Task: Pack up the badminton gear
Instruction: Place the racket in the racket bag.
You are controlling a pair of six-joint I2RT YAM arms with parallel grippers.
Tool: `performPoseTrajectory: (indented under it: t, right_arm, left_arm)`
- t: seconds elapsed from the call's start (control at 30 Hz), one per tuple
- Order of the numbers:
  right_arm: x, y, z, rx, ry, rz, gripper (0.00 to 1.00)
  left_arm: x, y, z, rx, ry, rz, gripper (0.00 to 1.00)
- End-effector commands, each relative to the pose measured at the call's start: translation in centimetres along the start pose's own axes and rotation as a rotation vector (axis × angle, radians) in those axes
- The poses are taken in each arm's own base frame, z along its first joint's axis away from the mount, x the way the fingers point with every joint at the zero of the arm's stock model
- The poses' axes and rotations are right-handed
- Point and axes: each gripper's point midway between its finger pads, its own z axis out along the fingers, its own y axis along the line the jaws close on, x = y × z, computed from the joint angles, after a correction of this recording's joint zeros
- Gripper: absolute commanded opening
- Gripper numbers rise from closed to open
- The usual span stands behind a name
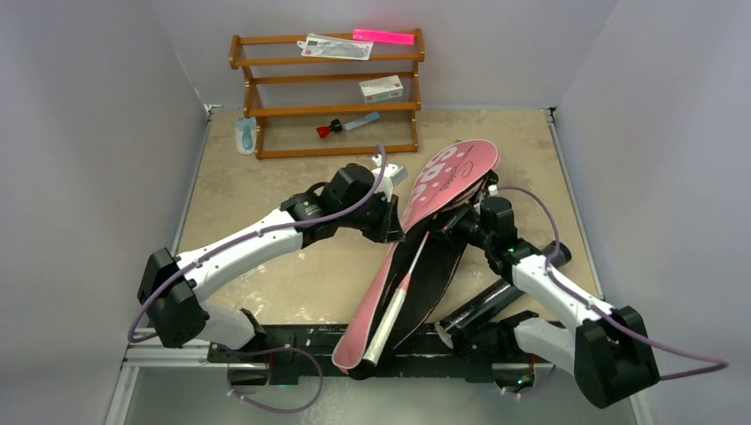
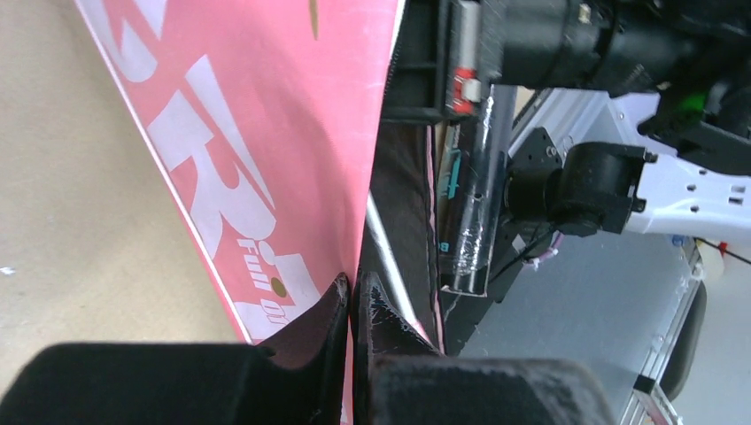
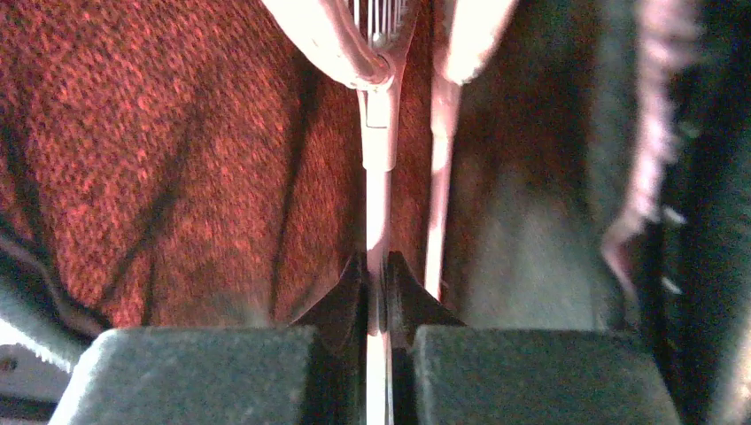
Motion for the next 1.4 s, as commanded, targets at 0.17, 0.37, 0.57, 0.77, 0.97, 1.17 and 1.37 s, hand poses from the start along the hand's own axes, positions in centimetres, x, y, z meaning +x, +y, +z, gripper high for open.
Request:
performPoseTrajectory:
  t: [0.17,0.37,0.57,0.77,0.97,1.17,1.37]
  right_arm:
    - [-4.3,4.1,3.0,-0.047,-0.174,-0.139,0.0]
    - [-6.7,2.8,5.5,0.045,-0.273,-0.211,0.0]
    - [-7.3,2.7,7.2,0.04,-0.283,-0.256,0.0]
    - [-6.8,3.6,7.4,-0.009,-0.252,-0.354,0.0]
    - [-6.6,4.3,7.0,-0.033,-0.253,-0.387,0.0]
    - [-6.6,4.4,7.1,-0.027,-0.246,-0.377,0.0]
    - [-6.3,4.7,7.2,-0.051,-0.234,-0.361,0.0]
  left_arm:
    - [-2.1,-4.3,-1.3,0.129,-0.056,0.074,0.0]
    - [-1.6,-4.6,-2.5,0.137,-0.04,0.095,0.0]
    - [-0.4,-3.6,-2.1,0.107,0.0,0.104,0.0]
    - [0.5,-0.2,-1.4,-0.121,0.001,0.217,0.44]
    - [0.6,2.8,-0.1,-0.387,-0.059,0.307,0.76]
    - [2.4,5.1,0.8,-0.661,-0.016,0.305,0.81]
    - [4.0,6.9,1.5,-0.844,0.03,0.336,0.8]
